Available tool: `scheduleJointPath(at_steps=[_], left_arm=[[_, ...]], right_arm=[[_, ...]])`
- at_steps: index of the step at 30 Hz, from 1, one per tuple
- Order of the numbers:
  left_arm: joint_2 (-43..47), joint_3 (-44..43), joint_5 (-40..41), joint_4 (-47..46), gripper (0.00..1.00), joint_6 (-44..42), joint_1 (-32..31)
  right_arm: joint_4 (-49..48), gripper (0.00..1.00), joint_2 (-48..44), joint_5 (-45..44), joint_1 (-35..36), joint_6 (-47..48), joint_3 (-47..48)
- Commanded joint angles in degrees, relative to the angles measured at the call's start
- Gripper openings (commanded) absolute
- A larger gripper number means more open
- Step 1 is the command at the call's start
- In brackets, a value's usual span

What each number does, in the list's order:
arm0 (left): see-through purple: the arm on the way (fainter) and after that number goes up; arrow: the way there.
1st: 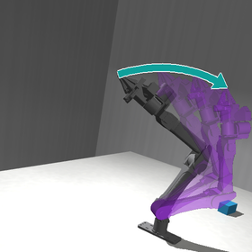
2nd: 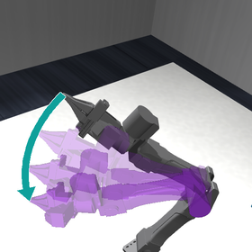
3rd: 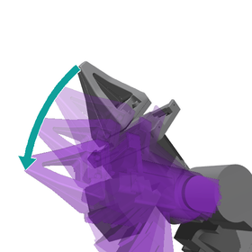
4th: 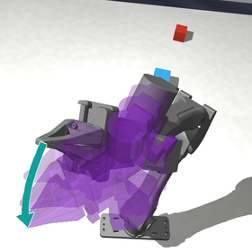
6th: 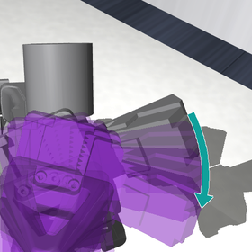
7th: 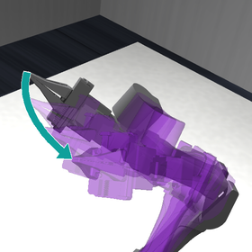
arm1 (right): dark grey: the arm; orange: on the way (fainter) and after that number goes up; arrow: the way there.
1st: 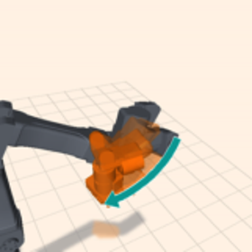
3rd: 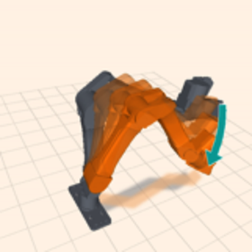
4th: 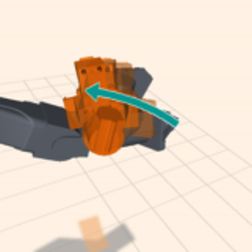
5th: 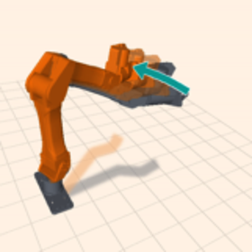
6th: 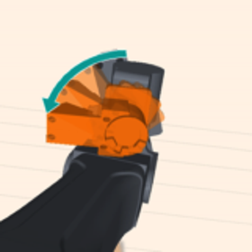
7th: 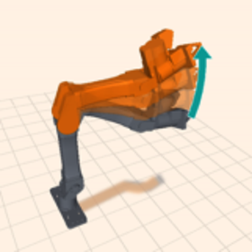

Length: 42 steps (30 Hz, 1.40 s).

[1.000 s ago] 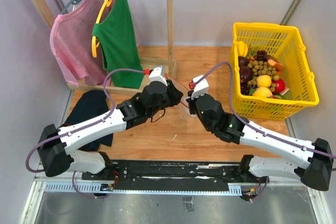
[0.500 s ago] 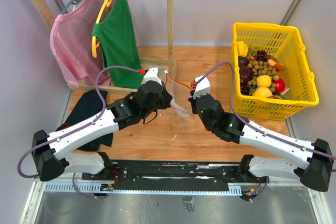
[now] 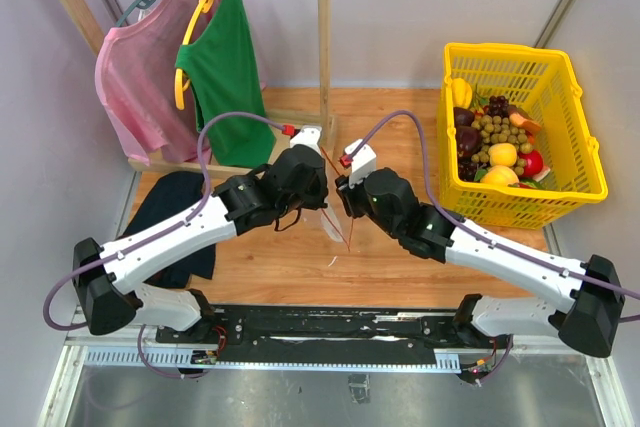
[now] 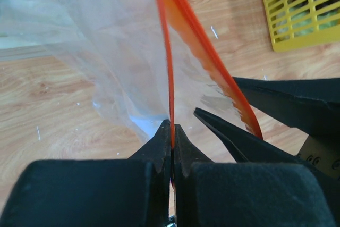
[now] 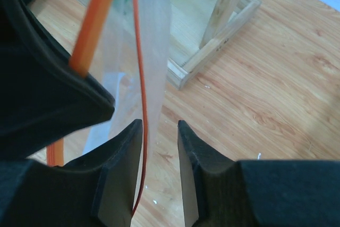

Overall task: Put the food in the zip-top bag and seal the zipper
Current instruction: Open the zipper of the food storage bag.

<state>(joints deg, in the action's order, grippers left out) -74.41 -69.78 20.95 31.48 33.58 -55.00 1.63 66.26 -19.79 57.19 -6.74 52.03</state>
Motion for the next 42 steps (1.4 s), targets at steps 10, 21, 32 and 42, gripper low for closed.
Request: scheduleJointPath(at_steps=[10,21,32,42], left_arm=[[0.7,-3.9,2.7,7.0,0.0,-3.3,-0.5],[3.1,-5.0,13.4,13.5,0.0,-3.2,-0.4],[3.7,1.9,7.0,0.1,0.25,-1.3,-0.5],[1.8,4.0,1.8,-4.9,0.39,1.7,-0.5]], right_arm=[[5.3,0.09,2.9,-9.1,-3.6,-1.9,4.6],[9.5,0.01,3.1,-9.5,-7.2,-7.2,4.1],[5.7,0.01,1.7,0.9,-7.2,-17.3,2.6],[1.1,0.01,-1.0,0.3,-7.1,-22.7,-1.9]])
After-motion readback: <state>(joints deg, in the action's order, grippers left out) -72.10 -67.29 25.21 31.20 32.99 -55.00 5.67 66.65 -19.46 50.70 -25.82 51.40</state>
